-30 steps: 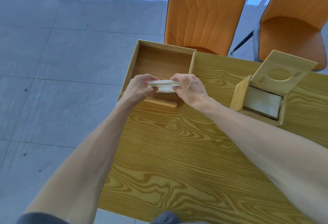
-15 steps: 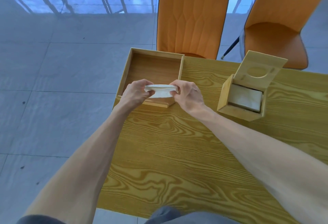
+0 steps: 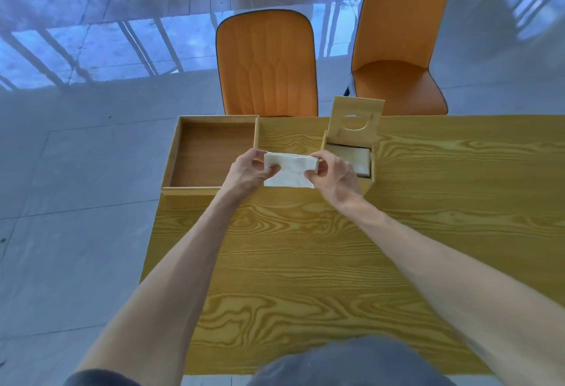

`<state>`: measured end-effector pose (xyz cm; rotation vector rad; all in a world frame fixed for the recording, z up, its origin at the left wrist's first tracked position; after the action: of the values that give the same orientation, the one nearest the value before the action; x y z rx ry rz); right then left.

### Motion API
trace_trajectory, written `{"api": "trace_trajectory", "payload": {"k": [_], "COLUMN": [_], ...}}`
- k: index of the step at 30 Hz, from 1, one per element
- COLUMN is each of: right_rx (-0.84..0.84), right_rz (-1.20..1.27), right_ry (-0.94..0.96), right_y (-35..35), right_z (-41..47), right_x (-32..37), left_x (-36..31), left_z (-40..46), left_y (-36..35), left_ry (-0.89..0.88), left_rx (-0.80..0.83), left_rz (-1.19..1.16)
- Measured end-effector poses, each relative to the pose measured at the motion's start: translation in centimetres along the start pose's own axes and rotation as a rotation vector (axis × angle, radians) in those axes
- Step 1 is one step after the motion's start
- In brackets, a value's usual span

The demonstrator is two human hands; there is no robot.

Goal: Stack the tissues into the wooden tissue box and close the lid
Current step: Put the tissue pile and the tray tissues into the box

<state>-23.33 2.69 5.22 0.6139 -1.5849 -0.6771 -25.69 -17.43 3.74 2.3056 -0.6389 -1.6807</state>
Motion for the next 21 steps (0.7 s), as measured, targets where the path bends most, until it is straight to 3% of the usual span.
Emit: {"api": "trace_trajectory", "payload": {"k": [10, 21], "right_rx": [-0.07, -0.135], "right_rz": [0.169, 0.162], "right_ry": [-0.223, -0.321], "right_y": [5.9, 7.5], "right_z": [0.4, 4.8], "right_x": [-6.9, -10.7], "left_x": [-4.3, -6.6], "left_z": [1.3, 5.2], "left_y": [-8.0, -10.8], "left_ry": [0.036, 0.096], "left_rx": [0.082, -0.137], "left_rz": [-0.083, 0.073]}}
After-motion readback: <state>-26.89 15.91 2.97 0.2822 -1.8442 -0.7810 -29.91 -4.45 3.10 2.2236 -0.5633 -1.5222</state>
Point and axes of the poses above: each hand's wrist, its own z-axis towards the middle knuckle, its own y-axis out of the back of the hand, x = y × z, the point moved 5 cm from there along z, towards the middle knuckle, and after that the axes turned 1 degree about -y, right-handed, at the moved point
